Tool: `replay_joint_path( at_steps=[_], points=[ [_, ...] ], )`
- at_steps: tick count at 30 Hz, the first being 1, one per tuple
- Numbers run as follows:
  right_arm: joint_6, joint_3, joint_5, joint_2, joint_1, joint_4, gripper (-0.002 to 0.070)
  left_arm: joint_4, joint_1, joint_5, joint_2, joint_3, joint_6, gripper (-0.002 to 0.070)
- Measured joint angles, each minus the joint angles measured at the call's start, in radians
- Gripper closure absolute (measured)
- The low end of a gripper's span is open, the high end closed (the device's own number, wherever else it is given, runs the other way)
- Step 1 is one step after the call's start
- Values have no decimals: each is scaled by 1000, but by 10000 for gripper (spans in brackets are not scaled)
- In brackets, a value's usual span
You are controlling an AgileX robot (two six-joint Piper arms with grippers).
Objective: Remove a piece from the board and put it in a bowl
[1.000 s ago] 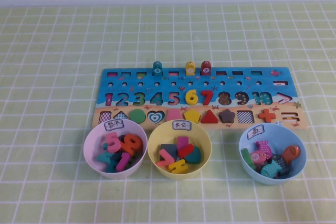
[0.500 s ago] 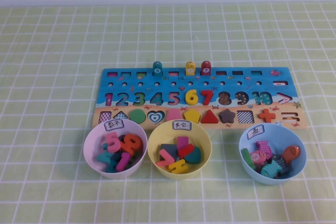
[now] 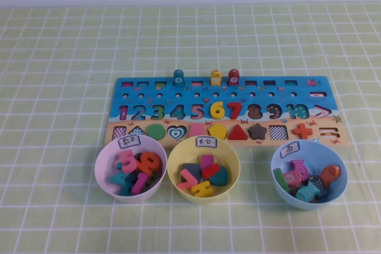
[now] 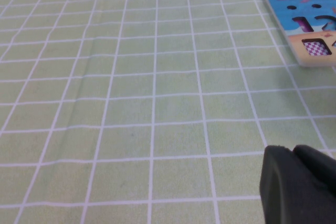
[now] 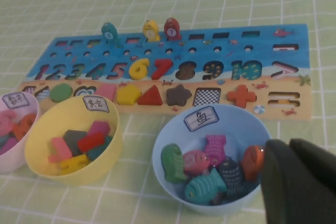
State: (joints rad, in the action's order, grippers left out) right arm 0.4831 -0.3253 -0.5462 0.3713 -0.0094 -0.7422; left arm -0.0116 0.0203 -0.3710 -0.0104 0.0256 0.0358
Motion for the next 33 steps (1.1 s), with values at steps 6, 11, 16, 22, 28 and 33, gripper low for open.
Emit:
replay_joint_path(
  at_steps=[6,11,16,22,28,33],
  points=[
    [30,-152,-23,229,0,-40,694,0,0,0,0,0,0,679],
    [78,-309,-191,416,0,51,694,0,0,0,0,0,0,680],
    [17,-534,-415,626,0,214,694,0,0,0,0,0,0,679],
    [-154,-722,-482,803,39,412,694,0,0,0,0,0,0,679],
    [-301,-906,-564,991,158,632,694,0,0,0,0,0,0,679],
    [-369,-1108,-658,1181,259,782,694,0,0,0,0,0,0,679]
  ],
)
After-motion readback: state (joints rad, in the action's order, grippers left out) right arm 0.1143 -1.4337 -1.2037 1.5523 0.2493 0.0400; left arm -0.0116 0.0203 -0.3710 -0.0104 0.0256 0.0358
